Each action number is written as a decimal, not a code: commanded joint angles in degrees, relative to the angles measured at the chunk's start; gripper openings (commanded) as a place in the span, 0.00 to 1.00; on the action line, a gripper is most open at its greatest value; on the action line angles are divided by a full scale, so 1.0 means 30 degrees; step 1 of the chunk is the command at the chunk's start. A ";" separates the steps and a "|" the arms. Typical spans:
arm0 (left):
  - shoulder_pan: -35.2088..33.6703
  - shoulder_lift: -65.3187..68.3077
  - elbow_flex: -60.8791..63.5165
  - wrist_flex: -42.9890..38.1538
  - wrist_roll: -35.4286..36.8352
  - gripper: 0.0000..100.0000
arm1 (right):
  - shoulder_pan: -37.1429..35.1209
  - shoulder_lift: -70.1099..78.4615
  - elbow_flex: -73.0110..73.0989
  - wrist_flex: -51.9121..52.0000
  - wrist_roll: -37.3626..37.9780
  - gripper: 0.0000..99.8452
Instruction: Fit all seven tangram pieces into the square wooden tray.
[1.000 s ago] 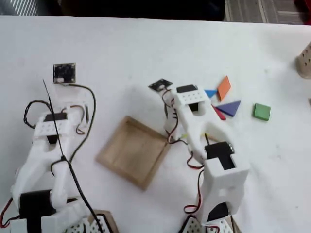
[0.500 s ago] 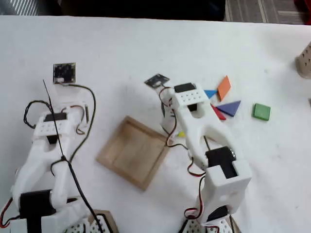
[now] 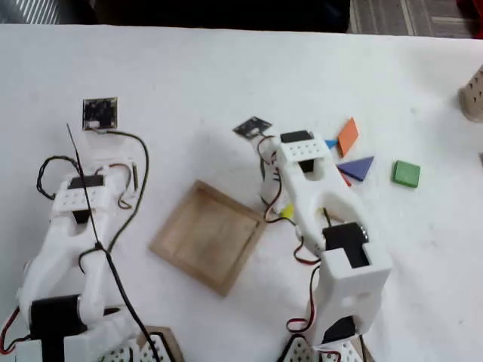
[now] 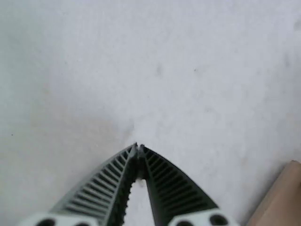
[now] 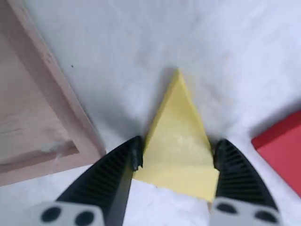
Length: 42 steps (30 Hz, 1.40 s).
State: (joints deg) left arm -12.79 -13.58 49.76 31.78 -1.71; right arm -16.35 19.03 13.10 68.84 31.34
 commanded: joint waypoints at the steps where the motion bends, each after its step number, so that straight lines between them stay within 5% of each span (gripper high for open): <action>1: -0.0190 -0.0894 -0.0557 -0.0469 -0.0205 0.02 | 0.0132 -0.0073 -0.0088 0.0015 0.0234 0.25; 14: -0.0190 -0.0894 -0.0557 -0.0469 -0.0205 0.02 | -0.0044 -0.1626 -0.0440 0.1949 0.1348 0.29; 35: -0.0190 -0.0894 -0.0557 -0.0469 -0.1114 0.02 | 0.0161 -0.2066 0.2960 0.0249 0.5040 0.30; 42: -0.0190 -0.0894 -0.0557 -0.0469 -0.1143 0.02 | 0.0220 -0.2095 0.3106 0.0249 0.5626 0.42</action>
State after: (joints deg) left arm -12.79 -13.58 49.76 31.78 -4.53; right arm -16.70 13.76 22.95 70.59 47.16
